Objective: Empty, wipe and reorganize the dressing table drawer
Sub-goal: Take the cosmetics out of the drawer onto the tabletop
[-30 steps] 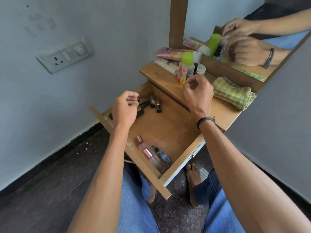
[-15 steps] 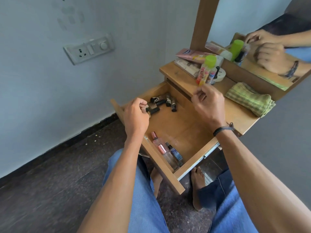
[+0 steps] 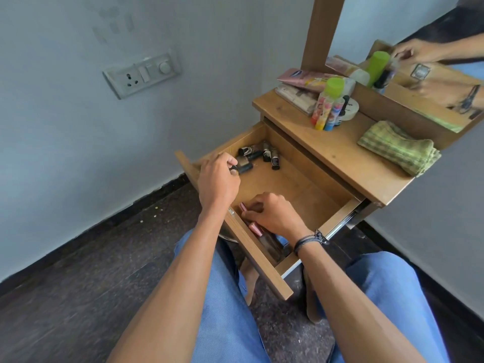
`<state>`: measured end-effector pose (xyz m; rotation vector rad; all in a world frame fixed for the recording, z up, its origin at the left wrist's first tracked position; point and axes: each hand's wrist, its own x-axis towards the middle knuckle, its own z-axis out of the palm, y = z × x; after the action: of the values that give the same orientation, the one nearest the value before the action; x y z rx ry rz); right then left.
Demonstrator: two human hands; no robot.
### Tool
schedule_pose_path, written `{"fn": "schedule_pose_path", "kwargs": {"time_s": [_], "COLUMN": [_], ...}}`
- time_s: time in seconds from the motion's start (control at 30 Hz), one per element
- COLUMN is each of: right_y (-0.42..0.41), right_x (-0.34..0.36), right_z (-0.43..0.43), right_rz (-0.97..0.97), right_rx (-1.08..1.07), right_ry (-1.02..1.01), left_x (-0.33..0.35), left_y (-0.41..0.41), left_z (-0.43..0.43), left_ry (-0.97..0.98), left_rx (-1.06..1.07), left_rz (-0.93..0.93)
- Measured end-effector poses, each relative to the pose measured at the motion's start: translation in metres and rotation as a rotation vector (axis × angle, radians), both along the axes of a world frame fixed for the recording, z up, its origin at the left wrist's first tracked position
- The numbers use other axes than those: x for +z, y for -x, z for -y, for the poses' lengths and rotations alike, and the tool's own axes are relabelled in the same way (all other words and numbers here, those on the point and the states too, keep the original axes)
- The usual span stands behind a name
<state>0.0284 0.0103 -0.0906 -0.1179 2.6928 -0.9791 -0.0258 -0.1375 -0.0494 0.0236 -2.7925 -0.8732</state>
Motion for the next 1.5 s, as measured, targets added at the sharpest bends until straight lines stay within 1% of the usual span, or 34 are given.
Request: {"fn": "schedule_pose_path", "kwargs": {"time_s": [0.17, 0.3, 0.53, 0.7, 0.8, 0.9, 1.1, 1.27, 1.37, 1.43, 1.5], "right_y": [0.0, -0.001, -0.004, -0.006, -0.006, -0.005, -0.004, -0.016, -0.034, -0.048, -0.055], "right_x": [-0.003, 0.001, 0.003, 0.005, 0.008, 0.009, 0.011, 0.023, 0.04, 0.046, 0.047], "right_z": [-0.001, 0.002, 0.001, 0.0, 0.0, 0.001, -0.005, -0.003, -0.002, -0.002, -0.002], "right_rz": [0.038, 0.047, 0.065, 0.077, 0.063, 0.054, -0.095, -0.178, -0.208, -0.12, 0.019], "right_rx": [-0.021, -0.014, -0.061, -0.039, -0.014, -0.037, -0.206, -0.296, -0.206, -0.09, -0.007], "right_ry": [0.006, 0.006, 0.036, 0.095, 0.074, 0.044, -0.023, 0.076, 0.003, -0.098, -0.192], "left_x": [-0.002, -0.002, -0.002, -0.004, -0.004, -0.004, -0.003, 0.001, 0.002, 0.003, 0.003], "left_y": [0.0, -0.001, -0.001, -0.001, 0.0, 0.001, 0.001, -0.002, -0.001, 0.001, 0.001], "left_z": [-0.001, -0.001, -0.001, -0.001, -0.001, -0.001, -0.003, -0.004, -0.004, -0.004, -0.005], "left_ry": [0.032, 0.024, -0.015, -0.024, -0.028, -0.028, 0.006, 0.091, 0.128, 0.142, 0.175], "left_rx": [-0.021, -0.02, -0.01, -0.001, 0.002, 0.006, -0.009, -0.067, -0.1, -0.113, -0.136], "left_rz": [0.017, 0.021, 0.001, -0.001, 0.009, 0.013, 0.029, 0.067, 0.099, 0.135, 0.161]}}
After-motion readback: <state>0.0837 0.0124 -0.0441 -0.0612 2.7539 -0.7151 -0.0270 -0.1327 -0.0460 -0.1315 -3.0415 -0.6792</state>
